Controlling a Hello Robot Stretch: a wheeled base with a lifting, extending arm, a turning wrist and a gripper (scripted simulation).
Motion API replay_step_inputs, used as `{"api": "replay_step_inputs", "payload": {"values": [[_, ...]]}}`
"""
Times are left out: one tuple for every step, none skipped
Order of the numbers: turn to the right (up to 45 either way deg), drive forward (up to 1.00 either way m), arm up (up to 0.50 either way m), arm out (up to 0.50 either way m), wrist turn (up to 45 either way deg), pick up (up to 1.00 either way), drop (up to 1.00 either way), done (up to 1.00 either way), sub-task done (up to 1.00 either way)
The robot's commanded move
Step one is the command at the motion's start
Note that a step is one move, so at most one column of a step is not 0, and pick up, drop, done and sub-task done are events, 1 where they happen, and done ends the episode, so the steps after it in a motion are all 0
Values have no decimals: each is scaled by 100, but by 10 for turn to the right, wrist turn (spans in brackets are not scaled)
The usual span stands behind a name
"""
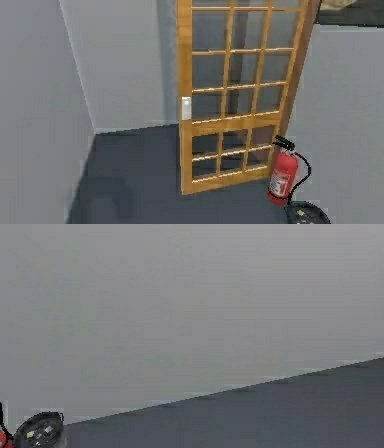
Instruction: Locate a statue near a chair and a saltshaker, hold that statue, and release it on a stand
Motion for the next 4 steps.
{"api": "replay_step_inputs", "payload": {"values": [[-300,0,0,0,0,0,0,0,0],[0,100,0,0,0,0,0,0,0],[0,5,0,0,0,0,0,0,0],[120,0,0,0,0,0,0,0,0]]}}
